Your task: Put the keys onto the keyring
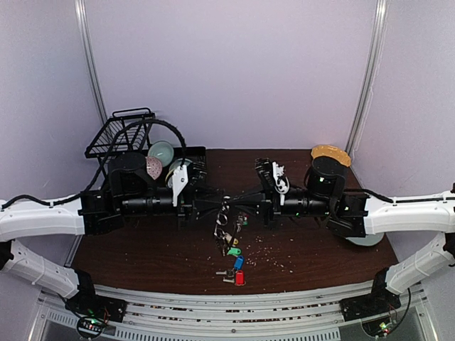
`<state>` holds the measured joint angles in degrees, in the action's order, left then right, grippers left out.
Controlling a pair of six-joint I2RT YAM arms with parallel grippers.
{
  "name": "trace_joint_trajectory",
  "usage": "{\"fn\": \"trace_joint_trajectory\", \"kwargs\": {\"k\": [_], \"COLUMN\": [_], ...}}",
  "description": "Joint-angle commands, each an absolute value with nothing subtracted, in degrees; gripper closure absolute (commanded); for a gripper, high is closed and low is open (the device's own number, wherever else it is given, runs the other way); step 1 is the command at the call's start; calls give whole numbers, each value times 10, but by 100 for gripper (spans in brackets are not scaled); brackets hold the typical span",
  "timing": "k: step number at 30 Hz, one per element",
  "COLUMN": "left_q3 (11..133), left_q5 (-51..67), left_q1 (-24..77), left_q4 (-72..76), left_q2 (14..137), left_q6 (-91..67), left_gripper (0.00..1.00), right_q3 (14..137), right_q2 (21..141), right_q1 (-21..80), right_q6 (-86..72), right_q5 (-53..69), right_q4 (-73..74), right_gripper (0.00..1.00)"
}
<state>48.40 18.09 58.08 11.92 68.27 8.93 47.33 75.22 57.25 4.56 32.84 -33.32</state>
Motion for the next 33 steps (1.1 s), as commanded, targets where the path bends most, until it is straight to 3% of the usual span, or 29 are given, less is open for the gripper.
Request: {"fn": "trace_joint_trajectory", "kwargs": {"k": [1, 10, 33], "left_q3": [483, 475, 463], "left_q5": [178, 173, 192], "left_q1": [582, 598, 604], "left_q4": [134, 171, 194], "left_q2": [680, 679, 659], "left_q6": [91, 84, 81], "left_gripper": [69, 83, 81], "right_q3": [474, 473, 484], "right_q2": [748, 761, 767], "right_q1": [579, 578, 579], "right_q6": [39, 29, 40], "right_q5": [356, 348, 337], "right_q4": [-377, -398, -365], "right_gripper": [100, 100, 100]}}
